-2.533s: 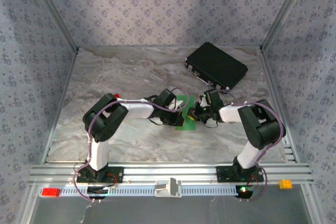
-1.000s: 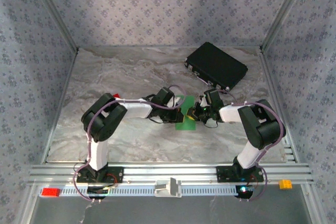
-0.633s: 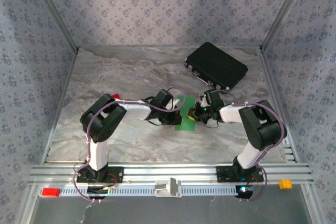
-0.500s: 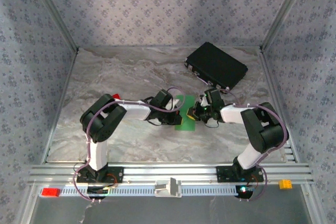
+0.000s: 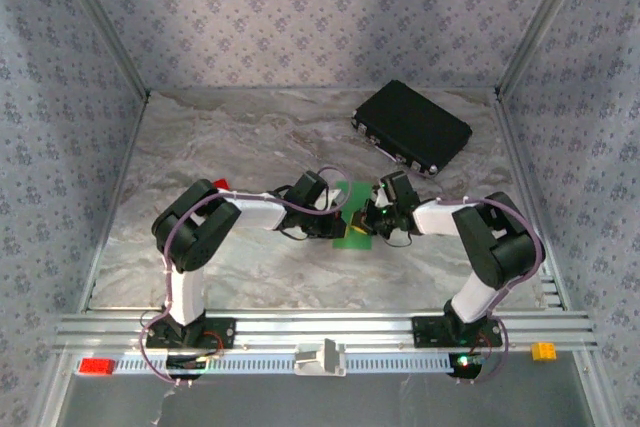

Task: Fold a paper plane with a square sheet of paper (pick it up from the middle)
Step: Fold the triangle a second time at the center of the table.

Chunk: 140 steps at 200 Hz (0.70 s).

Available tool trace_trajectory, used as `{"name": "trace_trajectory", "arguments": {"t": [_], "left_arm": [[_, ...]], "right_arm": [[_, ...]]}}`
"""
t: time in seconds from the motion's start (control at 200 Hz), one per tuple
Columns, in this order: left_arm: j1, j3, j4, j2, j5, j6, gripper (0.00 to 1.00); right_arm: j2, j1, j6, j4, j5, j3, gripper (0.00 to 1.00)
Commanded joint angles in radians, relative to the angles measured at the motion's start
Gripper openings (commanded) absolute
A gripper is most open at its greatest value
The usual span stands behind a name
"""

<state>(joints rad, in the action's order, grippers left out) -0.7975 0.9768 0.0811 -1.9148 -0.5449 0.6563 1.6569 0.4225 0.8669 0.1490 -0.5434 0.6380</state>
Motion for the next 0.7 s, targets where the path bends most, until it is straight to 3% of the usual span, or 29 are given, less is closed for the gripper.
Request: {"name": "trace_trajectory", "arguments": {"t": [0.0, 0.405, 0.56, 0.695], "left_arm": [[0.004, -0.033, -0.079, -0.012, 0.036, -0.001, 0.0], [0.003, -0.044, -0.069, -0.017, 0.032, 0.002, 0.0], [0.004, -0.043, -0.066, -0.013, 0.025, 0.002, 0.0], [0.003, -0.035, -0.07, -0.008, 0.025, 0.002, 0.0]], "right_arm": [[0.022, -0.066, -0.036, -0.05, 0.048, -0.014, 0.0], [0.026, -0.234, -0.057, -0.005, -0.013, -0.001, 0.01], [-0.048, -0.23, -0.064, -0.033, -0.033, 0.024, 0.02], [-0.077, -0.168, -0.048, -0.038, -0.031, 0.032, 0.02]]}}
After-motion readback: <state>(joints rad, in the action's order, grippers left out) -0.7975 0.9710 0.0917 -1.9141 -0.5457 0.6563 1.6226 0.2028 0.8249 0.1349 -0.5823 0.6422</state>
